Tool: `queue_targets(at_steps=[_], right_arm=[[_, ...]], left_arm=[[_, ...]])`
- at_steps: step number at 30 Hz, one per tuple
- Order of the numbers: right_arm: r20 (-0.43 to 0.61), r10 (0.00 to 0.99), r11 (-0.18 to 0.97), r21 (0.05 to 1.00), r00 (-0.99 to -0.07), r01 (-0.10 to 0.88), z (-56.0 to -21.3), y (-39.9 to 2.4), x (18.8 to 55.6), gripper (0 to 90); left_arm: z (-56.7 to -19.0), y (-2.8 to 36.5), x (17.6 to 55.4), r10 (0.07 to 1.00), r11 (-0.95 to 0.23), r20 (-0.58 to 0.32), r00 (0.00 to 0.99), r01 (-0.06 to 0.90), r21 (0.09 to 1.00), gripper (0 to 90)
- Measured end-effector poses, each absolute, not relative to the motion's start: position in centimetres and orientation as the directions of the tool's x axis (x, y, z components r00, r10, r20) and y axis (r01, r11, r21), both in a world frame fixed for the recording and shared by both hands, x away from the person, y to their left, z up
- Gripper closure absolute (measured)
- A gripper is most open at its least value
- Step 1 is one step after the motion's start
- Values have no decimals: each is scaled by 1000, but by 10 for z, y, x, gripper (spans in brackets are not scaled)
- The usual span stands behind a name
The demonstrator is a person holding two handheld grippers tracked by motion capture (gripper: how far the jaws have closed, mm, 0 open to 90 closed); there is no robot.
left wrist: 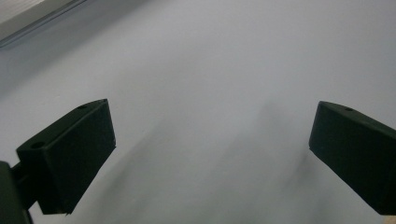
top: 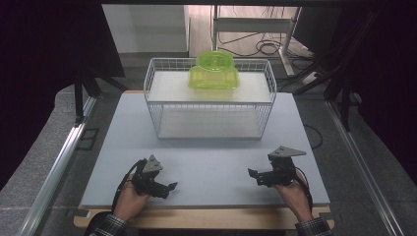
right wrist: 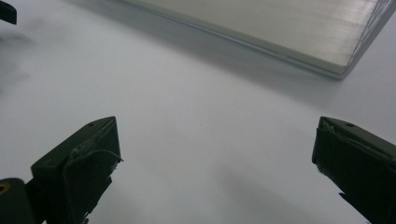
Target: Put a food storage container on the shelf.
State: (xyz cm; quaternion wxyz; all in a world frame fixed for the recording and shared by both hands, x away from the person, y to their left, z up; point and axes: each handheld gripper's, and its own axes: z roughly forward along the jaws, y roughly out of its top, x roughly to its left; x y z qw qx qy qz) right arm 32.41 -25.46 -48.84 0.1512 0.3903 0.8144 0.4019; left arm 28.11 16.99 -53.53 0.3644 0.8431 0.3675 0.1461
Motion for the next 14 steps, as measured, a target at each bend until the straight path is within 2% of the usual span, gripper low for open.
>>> queue_targets(at_steps=[14], right_arm=[[60, 773, 393, 736, -631, 552, -505, -255, 323, 12]], left_arm=[[-536, 169, 282, 727, -468, -18, 686, 515, 719, 2]])
